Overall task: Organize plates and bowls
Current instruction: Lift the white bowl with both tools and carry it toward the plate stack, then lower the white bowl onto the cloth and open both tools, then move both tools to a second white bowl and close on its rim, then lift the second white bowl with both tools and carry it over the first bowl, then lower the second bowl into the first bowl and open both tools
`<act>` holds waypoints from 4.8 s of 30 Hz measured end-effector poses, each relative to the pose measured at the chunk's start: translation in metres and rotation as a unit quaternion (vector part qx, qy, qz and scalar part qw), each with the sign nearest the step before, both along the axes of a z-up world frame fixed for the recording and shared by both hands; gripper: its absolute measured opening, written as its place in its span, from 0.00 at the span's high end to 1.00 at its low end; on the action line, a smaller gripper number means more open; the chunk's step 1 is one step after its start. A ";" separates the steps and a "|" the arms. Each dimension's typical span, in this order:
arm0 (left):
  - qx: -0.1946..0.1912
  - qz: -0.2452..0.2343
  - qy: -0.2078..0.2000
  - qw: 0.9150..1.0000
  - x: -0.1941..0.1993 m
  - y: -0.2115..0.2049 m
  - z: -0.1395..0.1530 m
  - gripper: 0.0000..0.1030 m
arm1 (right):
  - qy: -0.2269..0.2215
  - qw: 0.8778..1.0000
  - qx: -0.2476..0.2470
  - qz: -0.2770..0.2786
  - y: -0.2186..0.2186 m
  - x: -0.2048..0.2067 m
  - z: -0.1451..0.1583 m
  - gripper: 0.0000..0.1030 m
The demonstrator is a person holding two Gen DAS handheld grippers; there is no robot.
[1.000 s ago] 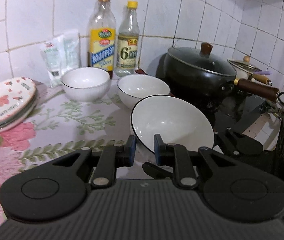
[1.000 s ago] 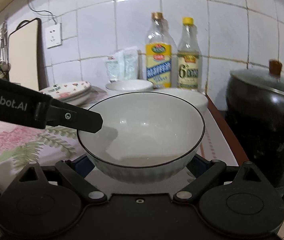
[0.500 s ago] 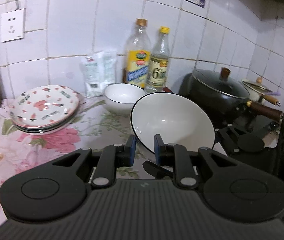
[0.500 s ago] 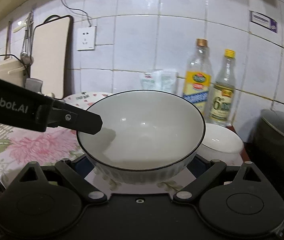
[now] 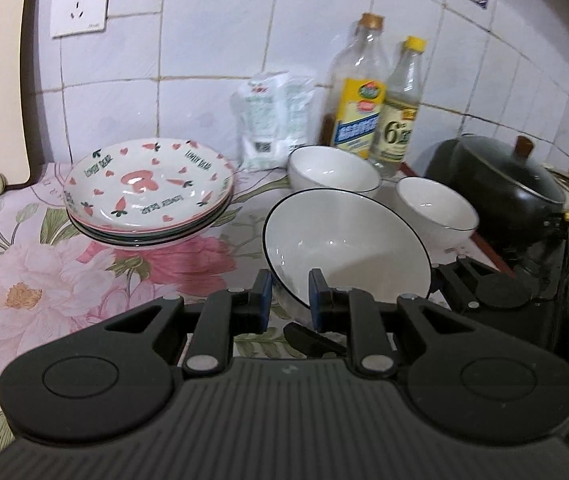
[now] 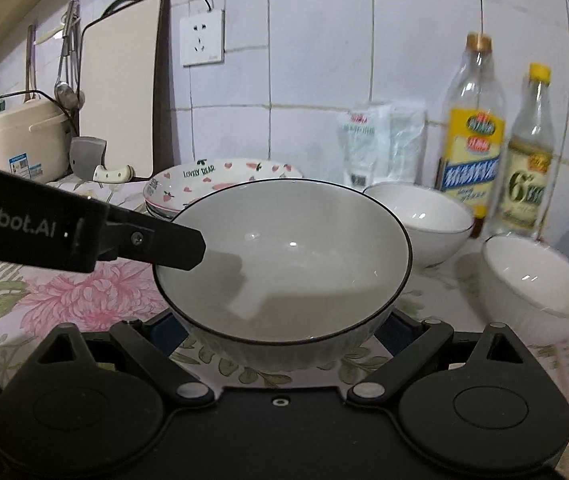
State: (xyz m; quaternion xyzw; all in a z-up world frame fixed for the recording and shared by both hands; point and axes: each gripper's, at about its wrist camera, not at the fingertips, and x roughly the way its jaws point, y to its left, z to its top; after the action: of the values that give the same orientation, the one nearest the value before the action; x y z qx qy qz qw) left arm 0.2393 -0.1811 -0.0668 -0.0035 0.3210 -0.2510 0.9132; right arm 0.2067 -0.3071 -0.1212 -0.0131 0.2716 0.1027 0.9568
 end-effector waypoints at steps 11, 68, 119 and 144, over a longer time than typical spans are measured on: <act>0.029 0.012 0.020 0.999 0.021 -0.006 -0.025 0.83 | 0.061 0.998 0.000 0.006 0.003 0.030 -0.023 0.05; 0.017 -0.006 0.064 0.998 -0.003 -0.162 0.026 0.55 | 0.145 0.961 0.131 -0.198 -0.207 0.016 0.082 0.38; 0.020 -0.017 0.011 1.000 -0.030 -0.096 0.087 0.84 | 0.192 0.940 0.210 -0.187 -0.158 0.002 0.101 0.85; 0.020 0.024 0.014 0.999 -0.029 0.003 0.066 0.84 | 0.220 0.955 0.154 -0.124 -0.048 0.026 0.092 0.85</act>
State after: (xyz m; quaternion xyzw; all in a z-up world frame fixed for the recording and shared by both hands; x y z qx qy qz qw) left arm 0.2103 -0.1777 -0.0006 0.0035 0.3385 -0.2221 0.9144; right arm 0.2328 -0.3552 -0.0288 0.1911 0.4559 0.0240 0.8689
